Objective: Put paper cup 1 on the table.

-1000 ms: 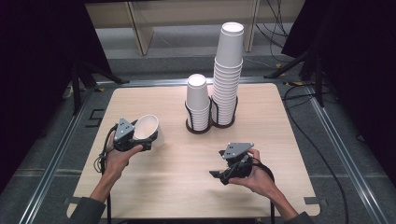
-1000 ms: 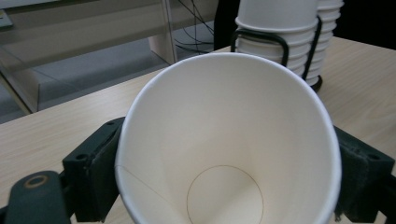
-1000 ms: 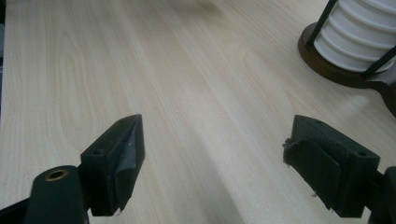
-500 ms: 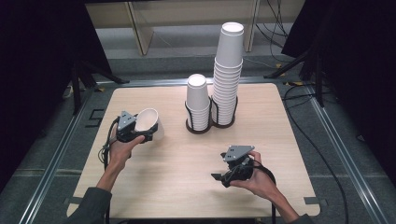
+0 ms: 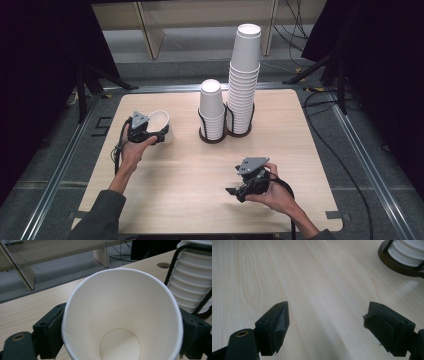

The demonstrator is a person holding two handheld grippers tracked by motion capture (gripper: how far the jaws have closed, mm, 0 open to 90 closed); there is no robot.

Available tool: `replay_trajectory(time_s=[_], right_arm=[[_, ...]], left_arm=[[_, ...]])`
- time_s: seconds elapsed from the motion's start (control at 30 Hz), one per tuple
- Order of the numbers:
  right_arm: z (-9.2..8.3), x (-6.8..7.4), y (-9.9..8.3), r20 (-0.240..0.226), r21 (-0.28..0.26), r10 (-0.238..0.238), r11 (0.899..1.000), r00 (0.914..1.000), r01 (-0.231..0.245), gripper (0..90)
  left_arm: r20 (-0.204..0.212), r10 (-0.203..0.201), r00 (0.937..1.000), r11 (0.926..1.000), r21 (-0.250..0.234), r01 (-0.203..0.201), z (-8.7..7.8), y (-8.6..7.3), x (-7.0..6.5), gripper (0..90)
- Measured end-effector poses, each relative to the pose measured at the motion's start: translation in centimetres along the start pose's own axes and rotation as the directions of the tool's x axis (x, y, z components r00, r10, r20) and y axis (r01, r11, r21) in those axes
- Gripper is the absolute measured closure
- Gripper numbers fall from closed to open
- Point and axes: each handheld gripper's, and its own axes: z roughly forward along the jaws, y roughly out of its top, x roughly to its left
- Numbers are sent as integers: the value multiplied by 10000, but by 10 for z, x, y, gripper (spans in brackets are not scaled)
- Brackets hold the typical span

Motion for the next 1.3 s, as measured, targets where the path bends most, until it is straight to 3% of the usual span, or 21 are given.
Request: replay_trajectory(time_s=[0.17, 0.2, 0.23, 0.33, 0.67, 1.0, 1.3], right_arm=[[-1, -1, 0, 62, -37, -99, 9999, 9999, 99, 195], [-1, 0, 0, 11, 13, 109, 9999, 9999, -109, 195], [-1, -2, 0, 46, -74, -204, 9998, 9998, 205, 195], [-1, -1, 0, 24, -62, -92, 9999, 10000, 93, 196], [-1, -1, 0, -89, -40, -87, 10000, 9999, 87, 198], [-1, 0, 0, -245, -47, -46, 10000, 9997, 45, 200], [0, 2, 0, -269, 16, -200, 9998, 9994, 201, 202]], left_arm=[[-435, -98, 9990, 9989, 462, 118, 11, 2, 12, 120], [-455, -130, 9989, 9986, 505, 153, 13, 2, 15, 119], [-637, -166, 9978, 9981, 581, 203, 14, 2, 17, 119], [-894, -227, 9957, 9967, 759, 295, 17, 2, 23, 119], [-1308, -416, 9905, 9960, 731, 515, 22, -3, 28, 70], [-554, -489, 9973, 9988, 12, 490, 21, -18, 32, 96], [-295, -502, 9983, 9985, 196, 508, 14, -34, 37, 135]])
